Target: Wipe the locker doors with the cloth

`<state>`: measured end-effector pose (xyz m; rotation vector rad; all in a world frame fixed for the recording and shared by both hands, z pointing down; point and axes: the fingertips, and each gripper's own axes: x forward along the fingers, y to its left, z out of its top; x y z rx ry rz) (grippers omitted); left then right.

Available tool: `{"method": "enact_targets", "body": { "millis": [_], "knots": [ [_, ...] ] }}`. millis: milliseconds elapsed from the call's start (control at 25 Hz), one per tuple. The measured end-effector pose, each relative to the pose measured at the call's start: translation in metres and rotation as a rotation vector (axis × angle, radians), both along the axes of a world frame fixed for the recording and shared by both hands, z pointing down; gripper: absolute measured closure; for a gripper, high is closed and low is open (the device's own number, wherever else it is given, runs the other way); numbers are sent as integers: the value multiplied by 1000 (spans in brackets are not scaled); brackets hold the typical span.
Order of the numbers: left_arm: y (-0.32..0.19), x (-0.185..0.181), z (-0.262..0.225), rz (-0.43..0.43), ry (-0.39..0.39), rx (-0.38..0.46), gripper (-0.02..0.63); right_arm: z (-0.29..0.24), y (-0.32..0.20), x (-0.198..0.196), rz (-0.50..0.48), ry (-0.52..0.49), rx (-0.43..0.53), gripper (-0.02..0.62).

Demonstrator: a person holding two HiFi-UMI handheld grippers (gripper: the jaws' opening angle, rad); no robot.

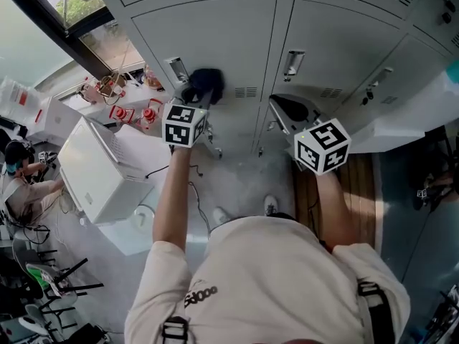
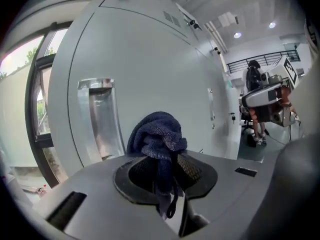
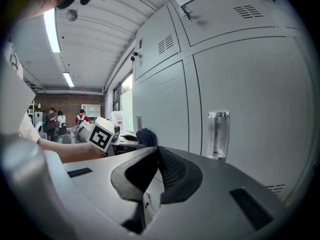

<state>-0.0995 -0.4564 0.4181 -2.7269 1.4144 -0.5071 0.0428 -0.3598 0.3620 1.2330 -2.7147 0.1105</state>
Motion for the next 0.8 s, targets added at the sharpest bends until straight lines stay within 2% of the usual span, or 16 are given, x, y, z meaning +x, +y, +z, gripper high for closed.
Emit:
{"method": "enact_targets", "body": {
  "millis": [200, 320, 400, 520, 720, 800],
  "knots": [
    [4, 38, -59, 65, 23, 109, 512, -3, -1, 11, 17, -8, 9, 586],
    [7, 69, -104, 143, 129, 141, 514, -8, -2, 24, 43, -20, 21, 586],
    [8, 88, -123, 191, 168, 141, 514, -10, -2, 33, 66, -33, 27, 586],
    [11, 113, -136, 231, 164, 155, 514, -11, 1, 46, 100, -44, 29, 586],
    [14, 138, -133, 249, 144, 191, 514, -19, 8, 60, 136, -47, 50, 586],
    [16, 138, -132, 265, 196, 186, 513, -23, 10, 62, 147, -37, 61, 586]
  ]
}}
